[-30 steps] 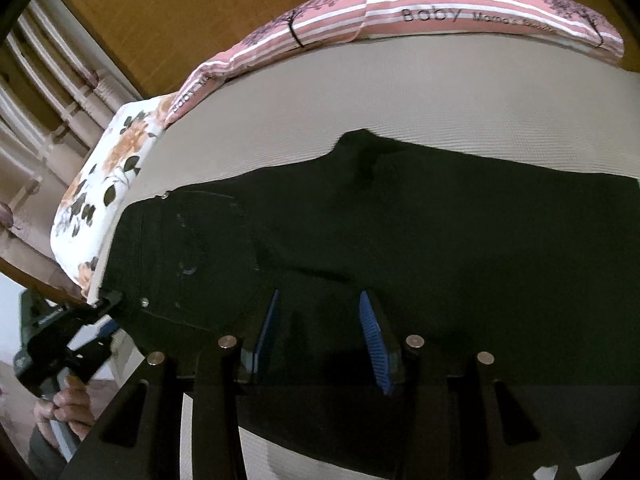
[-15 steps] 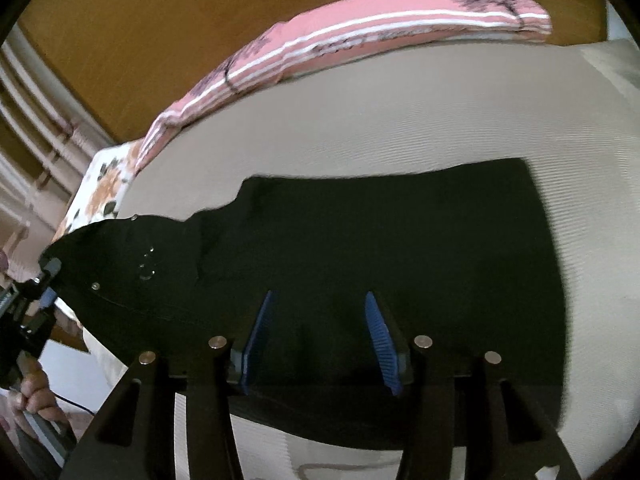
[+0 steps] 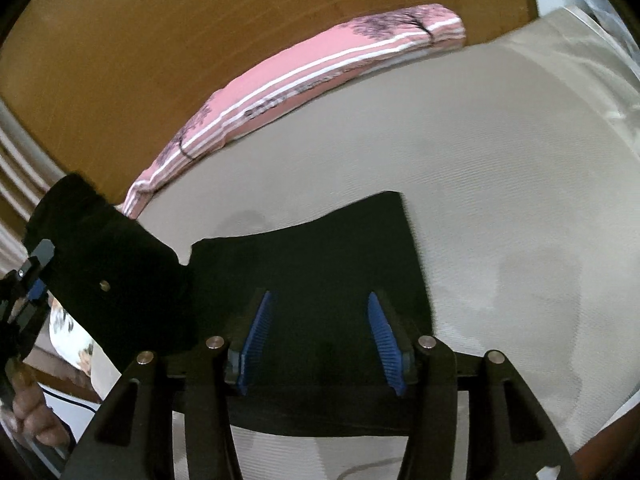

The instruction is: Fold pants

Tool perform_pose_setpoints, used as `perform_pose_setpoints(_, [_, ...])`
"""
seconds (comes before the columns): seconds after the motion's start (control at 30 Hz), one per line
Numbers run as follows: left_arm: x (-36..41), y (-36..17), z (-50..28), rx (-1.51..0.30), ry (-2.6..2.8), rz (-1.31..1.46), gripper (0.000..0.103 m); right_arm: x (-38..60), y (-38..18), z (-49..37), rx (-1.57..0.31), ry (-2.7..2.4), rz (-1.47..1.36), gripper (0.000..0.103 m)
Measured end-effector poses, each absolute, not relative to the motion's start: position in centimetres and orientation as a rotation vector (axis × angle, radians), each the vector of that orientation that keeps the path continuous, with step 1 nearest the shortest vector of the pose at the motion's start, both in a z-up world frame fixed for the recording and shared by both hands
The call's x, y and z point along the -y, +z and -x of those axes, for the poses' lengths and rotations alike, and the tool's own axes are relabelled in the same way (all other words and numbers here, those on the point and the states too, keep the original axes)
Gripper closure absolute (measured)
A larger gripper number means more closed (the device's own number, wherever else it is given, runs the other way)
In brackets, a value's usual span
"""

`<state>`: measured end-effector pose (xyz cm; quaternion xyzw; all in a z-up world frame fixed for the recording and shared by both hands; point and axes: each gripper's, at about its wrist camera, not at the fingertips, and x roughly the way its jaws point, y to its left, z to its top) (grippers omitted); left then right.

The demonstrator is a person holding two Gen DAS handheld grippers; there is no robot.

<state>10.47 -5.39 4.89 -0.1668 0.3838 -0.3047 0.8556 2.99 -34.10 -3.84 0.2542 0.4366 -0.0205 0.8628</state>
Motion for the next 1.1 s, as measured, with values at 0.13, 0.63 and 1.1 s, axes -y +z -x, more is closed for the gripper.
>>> perform_pose_setpoints(0.13, [9.9, 2.5, -10.7, -0.898, -0.708, 0.314, 0.079, 36.2, -4.3, -1.9, -0.909, -0.073, -0.582, 0.054])
perform_pose_setpoints(0.63, [18.1, -5.4, -8.5, -1.073, -0.759, 0.124, 0.074, 38.2, -6.5, -1.3, -0.946, -0.080, -0.620, 0.054])
perform_pose_setpoints(1.1, [13.9, -2.5, -7.1, -0.983, -0.765, 0.141, 0.060, 37.7, -6.8, -1.2, -0.958, -0.008, -0.669, 0.054])
